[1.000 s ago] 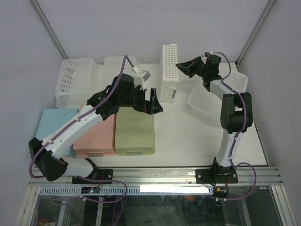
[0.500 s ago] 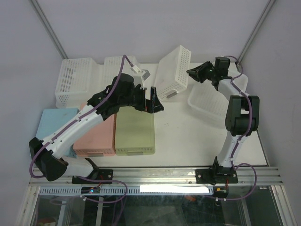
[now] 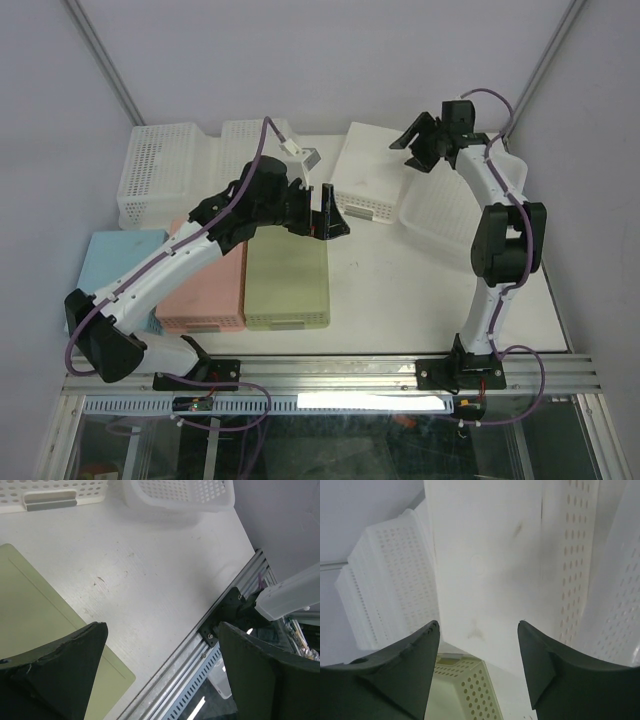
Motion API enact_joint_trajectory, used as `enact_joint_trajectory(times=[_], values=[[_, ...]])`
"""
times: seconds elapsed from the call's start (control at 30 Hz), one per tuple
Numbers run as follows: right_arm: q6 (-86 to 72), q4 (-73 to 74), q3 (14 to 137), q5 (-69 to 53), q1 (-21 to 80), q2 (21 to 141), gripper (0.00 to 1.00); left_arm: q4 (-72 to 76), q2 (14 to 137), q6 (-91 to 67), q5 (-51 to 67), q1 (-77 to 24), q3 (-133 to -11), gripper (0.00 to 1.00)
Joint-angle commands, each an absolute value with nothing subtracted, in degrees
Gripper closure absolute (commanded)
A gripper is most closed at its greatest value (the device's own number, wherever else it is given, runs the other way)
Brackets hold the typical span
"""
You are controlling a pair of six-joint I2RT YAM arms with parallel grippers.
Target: Turn the large container upside down
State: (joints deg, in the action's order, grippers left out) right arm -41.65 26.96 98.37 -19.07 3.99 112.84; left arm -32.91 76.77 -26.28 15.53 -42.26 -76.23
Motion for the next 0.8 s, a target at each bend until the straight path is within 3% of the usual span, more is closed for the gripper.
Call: enact_joint_trajectory(times=[0.0,0.27,0.37,0.57,0.77], values=[[-35.15,33.97,100.51,-11.10,4.57,109.19,0.33,-29.35,78.48,-26.75,17.32,-41.76,-78.05,0.01],[-30.89,40.33,102.14,9.49,7.03,109.72,0.33,-29.32,80.62,-27.49,18.12,-41.83,-79.62,0.01],[-30.51,42.25,103.84,9.73,7.12,112.93,0.35,-29.35,81.01,-27.79,18.23,-41.78,-79.78,0.01],[-31.06,43.03,103.89,11.91,7.86,115.00,0.53,-29.23,81.13,-28.28,18.03,-41.81,-79.30,0.01],[-28.66,43.97,105.02,12.07,8.00,115.93,0.50,-28.68,81.24,-28.30,18.08,-41.83,-78.16,0.01]])
